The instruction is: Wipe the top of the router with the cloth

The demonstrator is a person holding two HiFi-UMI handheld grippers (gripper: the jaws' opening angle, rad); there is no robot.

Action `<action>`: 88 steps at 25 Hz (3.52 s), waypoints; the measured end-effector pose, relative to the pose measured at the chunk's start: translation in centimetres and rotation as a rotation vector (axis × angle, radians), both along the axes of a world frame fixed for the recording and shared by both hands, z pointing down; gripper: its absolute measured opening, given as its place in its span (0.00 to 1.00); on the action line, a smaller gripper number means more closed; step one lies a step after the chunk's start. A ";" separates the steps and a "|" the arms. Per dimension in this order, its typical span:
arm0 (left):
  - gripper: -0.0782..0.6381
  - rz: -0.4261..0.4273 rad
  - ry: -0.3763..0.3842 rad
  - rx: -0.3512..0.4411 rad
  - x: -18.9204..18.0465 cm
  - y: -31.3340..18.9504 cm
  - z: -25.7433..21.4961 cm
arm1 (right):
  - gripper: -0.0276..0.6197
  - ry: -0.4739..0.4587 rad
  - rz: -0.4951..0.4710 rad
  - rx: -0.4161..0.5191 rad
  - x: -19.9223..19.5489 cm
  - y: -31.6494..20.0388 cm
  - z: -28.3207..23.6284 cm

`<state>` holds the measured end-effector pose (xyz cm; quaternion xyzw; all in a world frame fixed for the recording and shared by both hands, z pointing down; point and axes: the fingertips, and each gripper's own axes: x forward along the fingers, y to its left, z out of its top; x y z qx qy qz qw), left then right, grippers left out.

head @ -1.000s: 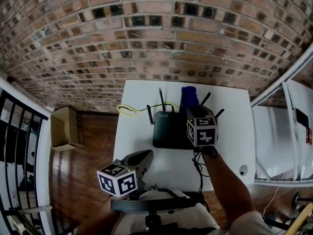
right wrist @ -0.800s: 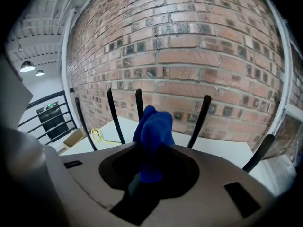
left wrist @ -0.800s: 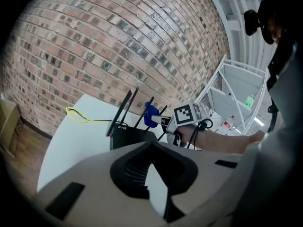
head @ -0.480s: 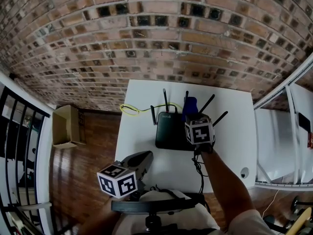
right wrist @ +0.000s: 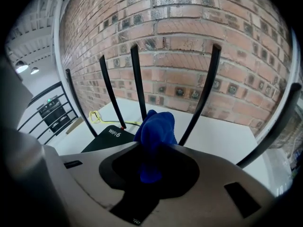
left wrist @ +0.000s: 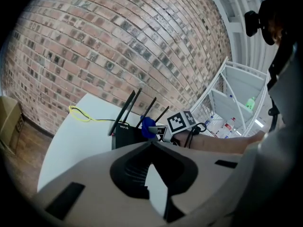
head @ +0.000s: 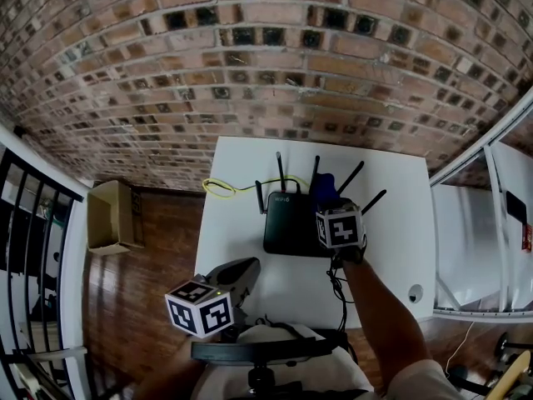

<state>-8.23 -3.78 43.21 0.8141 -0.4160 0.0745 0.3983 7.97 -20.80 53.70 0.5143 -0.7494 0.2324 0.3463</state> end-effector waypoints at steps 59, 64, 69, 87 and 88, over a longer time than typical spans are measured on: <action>0.15 -0.033 0.008 -0.019 -4.7 1.2 0.8 | 0.23 -0.175 0.113 -0.084 -5.4 0.5 1.7; 0.15 -0.022 0.016 -0.015 -4.0 1.2 0.8 | 0.23 -0.191 0.056 0.018 -6.5 -0.1 -2.1; 0.15 -0.004 0.022 -0.013 -3.1 1.2 0.7 | 0.23 -0.251 0.017 0.150 -7.8 -1.1 -7.6; 0.15 -0.016 0.023 -0.012 -3.5 1.3 0.8 | 0.23 -0.338 0.003 0.240 -9.6 -2.2 -11.9; 0.15 -0.018 0.023 -0.013 -3.6 1.3 0.8 | 0.23 -0.331 0.005 0.223 -9.5 -2.0 -11.1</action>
